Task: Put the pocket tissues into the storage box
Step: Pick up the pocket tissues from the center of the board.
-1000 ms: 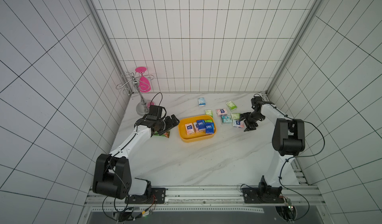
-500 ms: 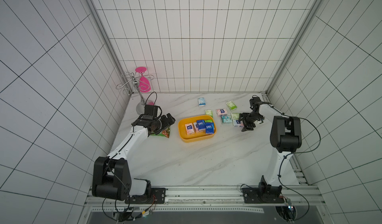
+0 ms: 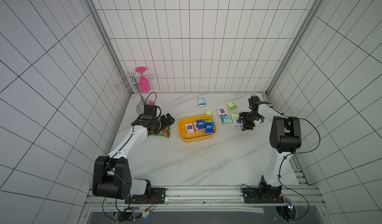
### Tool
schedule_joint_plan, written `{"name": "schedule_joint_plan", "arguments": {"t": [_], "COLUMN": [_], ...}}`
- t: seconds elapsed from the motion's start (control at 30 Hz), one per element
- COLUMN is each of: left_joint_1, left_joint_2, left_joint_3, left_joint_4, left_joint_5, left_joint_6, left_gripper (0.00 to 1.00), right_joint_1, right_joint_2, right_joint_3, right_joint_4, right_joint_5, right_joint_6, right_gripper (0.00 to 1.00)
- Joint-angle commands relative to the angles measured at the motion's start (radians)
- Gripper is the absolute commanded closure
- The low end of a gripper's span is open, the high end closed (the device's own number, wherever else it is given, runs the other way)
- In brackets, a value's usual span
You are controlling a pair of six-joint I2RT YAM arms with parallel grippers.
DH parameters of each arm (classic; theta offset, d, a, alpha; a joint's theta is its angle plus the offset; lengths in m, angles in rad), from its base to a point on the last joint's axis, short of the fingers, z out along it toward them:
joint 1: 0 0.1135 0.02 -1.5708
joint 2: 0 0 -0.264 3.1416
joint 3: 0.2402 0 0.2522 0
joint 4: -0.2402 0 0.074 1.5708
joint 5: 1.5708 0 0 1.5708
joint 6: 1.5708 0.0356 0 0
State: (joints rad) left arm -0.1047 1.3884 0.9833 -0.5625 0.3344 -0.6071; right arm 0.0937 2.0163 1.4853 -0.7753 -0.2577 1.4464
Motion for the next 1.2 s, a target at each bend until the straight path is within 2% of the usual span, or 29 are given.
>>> {"name": "schedule_joint_plan", "arguments": {"t": [0.0, 0.2, 0.37, 0.47, 0.9, 1.03, 1.17], "left_joint_1": [0.009, 0.014, 0.018, 0.021, 0.031, 0.032, 0.036], "left_joint_2": [0.012, 0.021, 0.021, 0.024, 0.031, 0.029, 0.027], "left_joint_3": [0.011, 0.015, 0.015, 0.018, 0.026, 0.024, 0.023], "left_joint_4": [0.003, -0.002, 0.000, -0.010, -0.011, -0.013, -0.017], "left_joint_5": [0.011, 0.018, 0.025, 0.024, 0.035, 0.039, 0.040], "left_joint_6": [0.025, 0.038, 0.039, 0.046, 0.053, 0.053, 0.057], "left_gripper": [0.03, 0.02, 0.03, 0.03, 0.03, 0.03, 0.03], "right_joint_1": [0.013, 0.027, 0.026, 0.037, 0.038, 0.040, 0.042], "right_joint_2": [-0.046, -0.060, -0.008, 0.001, 0.042, 0.050, 0.066], "right_joint_3": [0.032, 0.040, 0.060, 0.072, 0.035, 0.028, 0.025], "right_joint_4": [-0.010, -0.001, 0.013, 0.022, 0.032, 0.028, 0.027], "right_joint_5": [0.065, 0.085, 0.062, 0.091, 0.054, 0.053, 0.060], "right_joint_6": [0.021, 0.021, 0.019, -0.004, 0.029, 0.034, 0.030], "right_gripper": [0.23, 0.23, 0.23, 0.23, 0.24, 0.25, 0.30]}}
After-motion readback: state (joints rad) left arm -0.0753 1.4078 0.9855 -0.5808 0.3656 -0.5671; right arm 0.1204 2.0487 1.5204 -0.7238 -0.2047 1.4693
